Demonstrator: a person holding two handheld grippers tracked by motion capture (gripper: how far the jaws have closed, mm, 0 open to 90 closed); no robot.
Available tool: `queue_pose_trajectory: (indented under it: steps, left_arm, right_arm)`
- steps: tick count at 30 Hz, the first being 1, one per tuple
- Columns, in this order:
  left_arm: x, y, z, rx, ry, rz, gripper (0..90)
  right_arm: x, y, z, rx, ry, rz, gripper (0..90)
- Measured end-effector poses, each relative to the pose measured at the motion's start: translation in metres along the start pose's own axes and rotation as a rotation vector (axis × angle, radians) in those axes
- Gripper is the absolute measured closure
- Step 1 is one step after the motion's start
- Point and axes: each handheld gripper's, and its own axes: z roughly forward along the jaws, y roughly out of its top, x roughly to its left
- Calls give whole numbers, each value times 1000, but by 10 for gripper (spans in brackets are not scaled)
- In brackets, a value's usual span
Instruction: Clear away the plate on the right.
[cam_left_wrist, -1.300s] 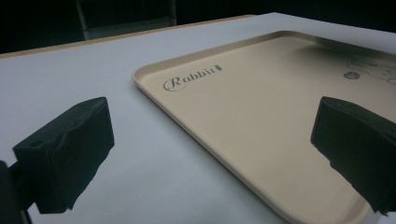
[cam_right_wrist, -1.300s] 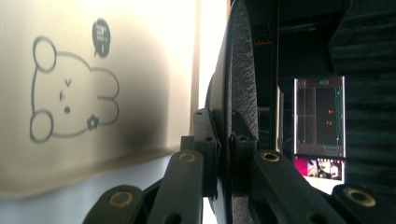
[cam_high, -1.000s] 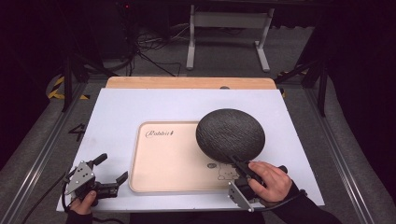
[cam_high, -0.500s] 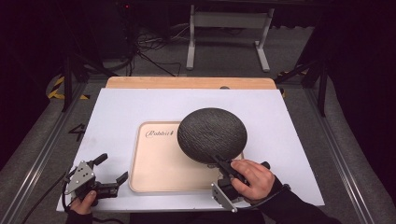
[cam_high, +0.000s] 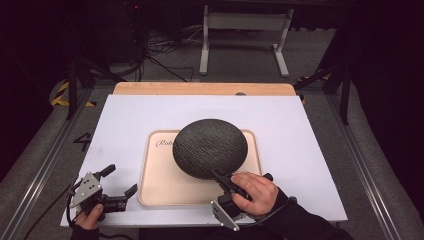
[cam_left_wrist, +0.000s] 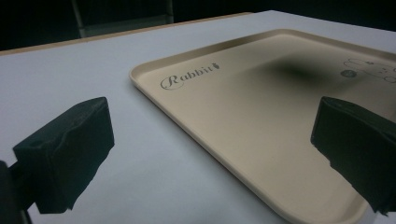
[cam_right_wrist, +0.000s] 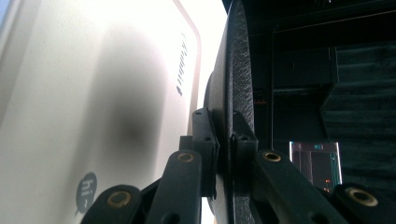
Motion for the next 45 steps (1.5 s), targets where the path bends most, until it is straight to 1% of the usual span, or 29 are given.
queue_pose_trajectory:
  steps: [6, 9, 13, 17, 21, 30, 37, 45]
  left_arm:
    - [0, 0, 0, 3, -1, -1, 2]
    - [0, 0, 0, 2, -1, -1, 2]
    - [0, 0, 0, 3, 0, -6, 2]
    - [-1, 1, 1, 11, 1, 2, 2]
    - [-1, 1, 1, 12, 1, 2, 2]
    - [-1, 1, 2, 14, 0, 5, 2]
    - [-1, 1, 2, 17, 1, 6, 2]
    - [-1, 1, 2, 17, 1, 5, 2]
  right_arm:
    - [4, 8, 6, -23, 9, -4, 855]
    - [8, 12, 10, -27, 27, -19, 854]
    - [12, 16, 14, -43, 47, -23, 853]
    - [16, 17, 19, -62, 59, -8, 853]
    - [20, 19, 23, -56, 70, -1, 852]
    - [27, 14, 31, -44, 103, 43, 851]
    - [32, 10, 36, -30, 124, 50, 848]
    - [34, 9, 40, -20, 131, 64, 848]
